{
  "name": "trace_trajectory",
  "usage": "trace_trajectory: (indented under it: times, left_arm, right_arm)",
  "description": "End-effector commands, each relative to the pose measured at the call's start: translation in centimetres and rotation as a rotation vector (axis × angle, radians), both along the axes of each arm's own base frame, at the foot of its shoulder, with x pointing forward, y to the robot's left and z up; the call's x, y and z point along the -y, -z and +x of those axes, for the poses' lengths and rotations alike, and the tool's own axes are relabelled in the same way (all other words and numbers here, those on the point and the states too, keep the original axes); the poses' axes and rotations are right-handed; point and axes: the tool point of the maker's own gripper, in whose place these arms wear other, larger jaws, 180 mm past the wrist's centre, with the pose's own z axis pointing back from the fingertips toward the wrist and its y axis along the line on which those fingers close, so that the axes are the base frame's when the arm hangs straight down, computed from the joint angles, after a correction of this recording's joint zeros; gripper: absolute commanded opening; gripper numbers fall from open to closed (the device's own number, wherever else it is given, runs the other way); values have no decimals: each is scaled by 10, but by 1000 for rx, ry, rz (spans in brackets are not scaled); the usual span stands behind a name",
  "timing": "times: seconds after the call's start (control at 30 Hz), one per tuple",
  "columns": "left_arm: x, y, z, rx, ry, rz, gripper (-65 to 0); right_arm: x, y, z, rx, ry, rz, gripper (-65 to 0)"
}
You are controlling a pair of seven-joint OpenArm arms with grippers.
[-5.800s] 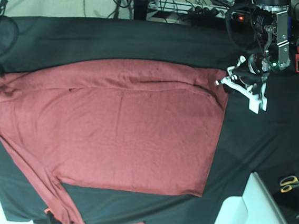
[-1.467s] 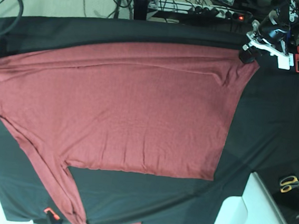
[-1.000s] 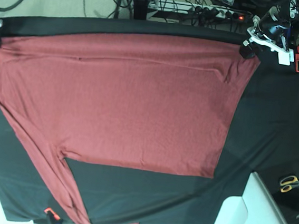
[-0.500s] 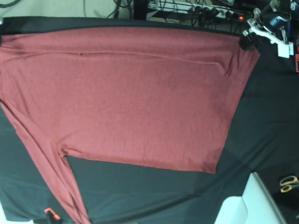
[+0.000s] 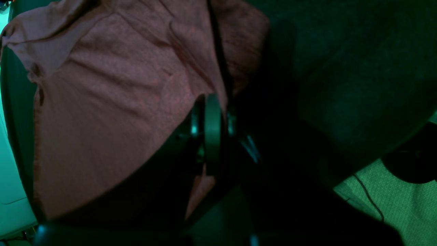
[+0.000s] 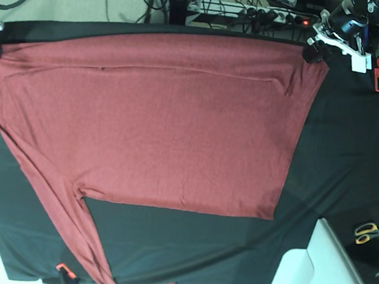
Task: Fold the T-shirt properly
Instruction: 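Drag the shirt corner with the left gripper away from the right gripper, then release the shirt corner and raise the left gripper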
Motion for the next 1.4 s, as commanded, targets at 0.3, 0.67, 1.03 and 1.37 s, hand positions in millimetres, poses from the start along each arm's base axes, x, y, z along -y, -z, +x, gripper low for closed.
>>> trace_trajectory:
  times: [0.3, 0.67, 1.03, 1.37]
  left_arm:
    - [6, 11, -5, -42, 41, 82, -650]
    - [4, 6, 4, -21, 46, 91, -650]
    - [-20, 5, -4, -40, 1, 141, -650]
    - [-20, 17, -1, -78, 31, 175, -546]
  right_arm:
    - [14, -11, 4, 27, 7, -41, -479]
    - [14, -10, -2, 18, 8, -40, -476]
    - [8, -8, -2, 23, 10, -30, -474]
    - [7, -7, -2, 23, 11, -27, -474]
